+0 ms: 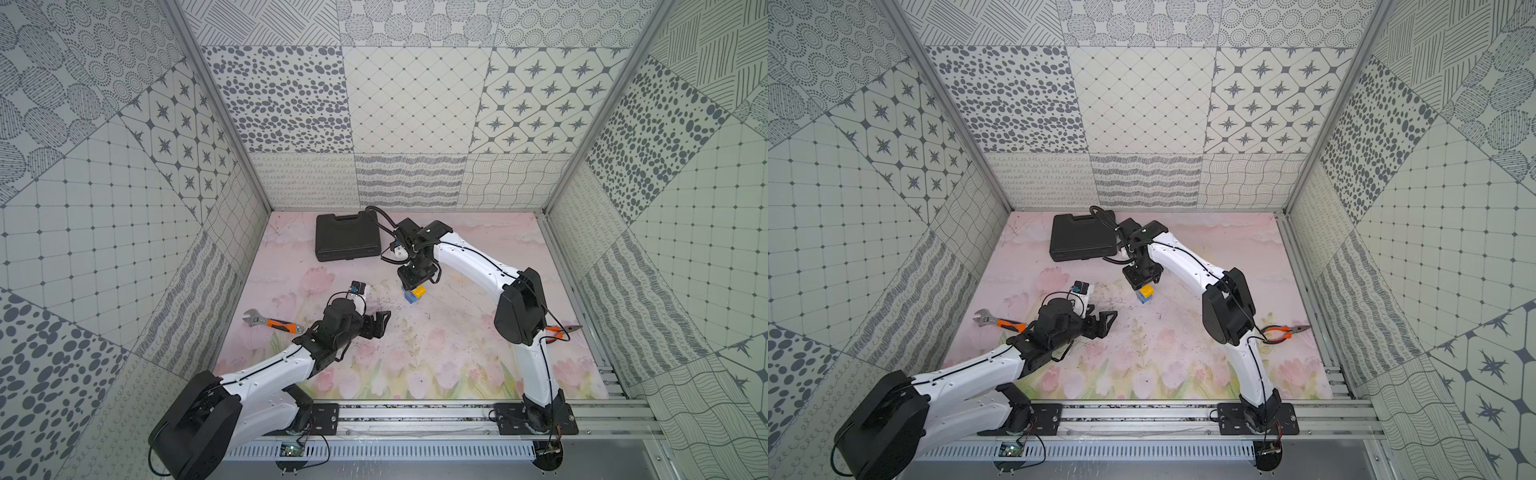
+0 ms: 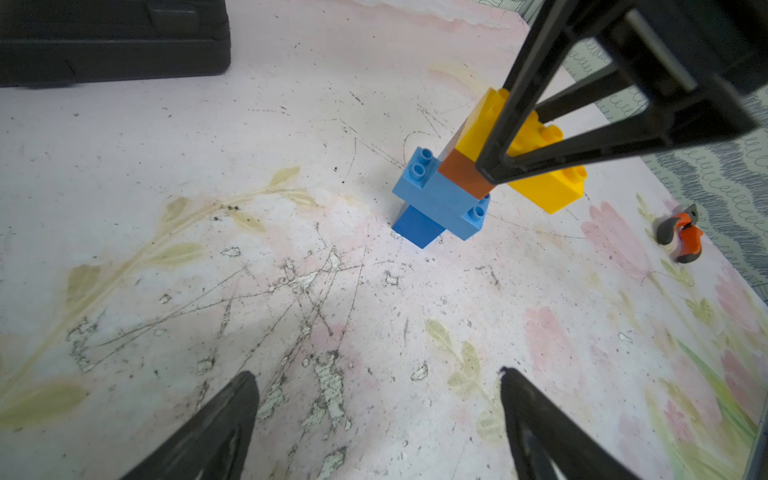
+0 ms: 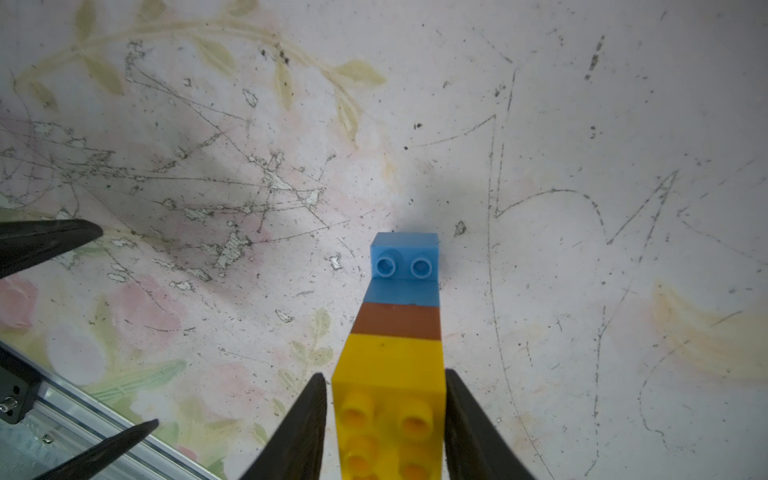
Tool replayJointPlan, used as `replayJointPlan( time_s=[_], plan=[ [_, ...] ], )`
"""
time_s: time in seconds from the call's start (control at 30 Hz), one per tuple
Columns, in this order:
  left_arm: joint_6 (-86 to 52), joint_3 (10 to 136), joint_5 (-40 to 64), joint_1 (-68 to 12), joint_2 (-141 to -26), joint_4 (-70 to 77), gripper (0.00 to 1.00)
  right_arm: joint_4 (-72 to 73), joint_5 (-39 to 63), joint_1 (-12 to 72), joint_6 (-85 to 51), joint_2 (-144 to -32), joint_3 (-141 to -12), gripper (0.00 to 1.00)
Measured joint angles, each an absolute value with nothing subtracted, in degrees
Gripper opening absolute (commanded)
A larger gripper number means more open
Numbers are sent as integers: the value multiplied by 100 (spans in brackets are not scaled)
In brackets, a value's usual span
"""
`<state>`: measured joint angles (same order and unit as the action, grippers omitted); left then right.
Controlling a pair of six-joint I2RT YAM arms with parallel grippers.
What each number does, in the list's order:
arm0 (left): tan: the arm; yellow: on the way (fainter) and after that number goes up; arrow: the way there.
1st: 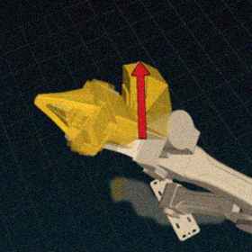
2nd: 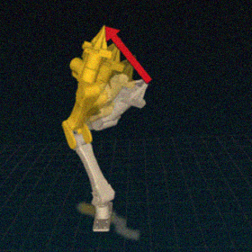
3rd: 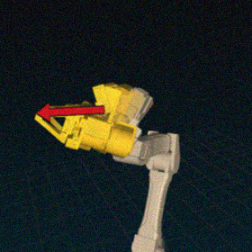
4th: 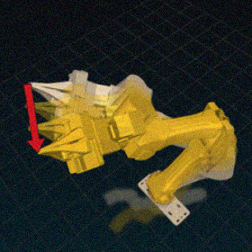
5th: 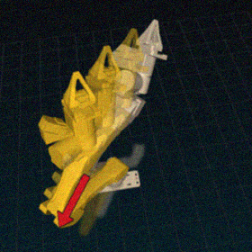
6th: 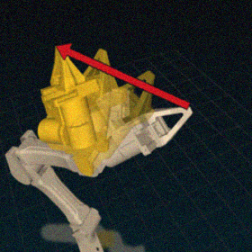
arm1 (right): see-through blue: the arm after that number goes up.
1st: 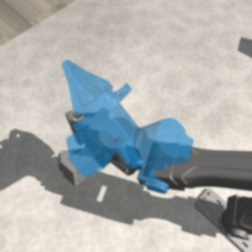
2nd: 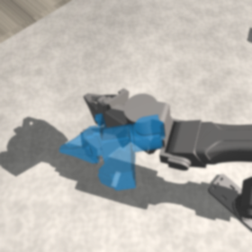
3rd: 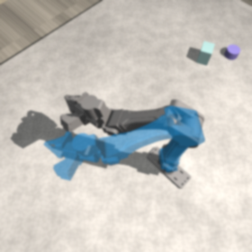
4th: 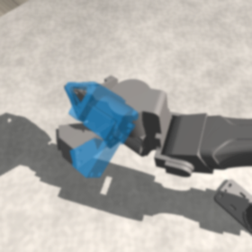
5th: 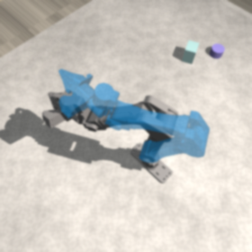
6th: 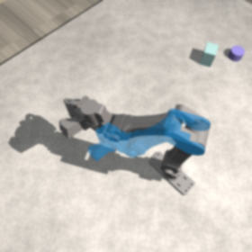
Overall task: Assemble the letter f with lego
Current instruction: Pick up the lego brick from the center of the board.
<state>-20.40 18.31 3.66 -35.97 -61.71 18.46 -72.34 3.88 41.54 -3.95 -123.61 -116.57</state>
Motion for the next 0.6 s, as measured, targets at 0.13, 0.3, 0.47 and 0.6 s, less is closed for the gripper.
replayJointPlan(
  time_s=[0.13,0.3,0.47,0.6],
  plan=[
    [-2040,1831,364,-3597,-6171,1828,92,-7321,388,4084,-294,-12427,-11695,48],
    [-2040,1831,364,-3597,-6171,1769,92,-7454,390,4023,-161,-12532,-11843,45],
    [-2040,1831,362,-3597,-6171,1756,92,-7553,458,3942,-38,-12628,-11939,42],
    [-2040,1831,362,-3597,-6171,1752,92,-7601,663,3872,102,-12689,-11950,38]
  ],
)
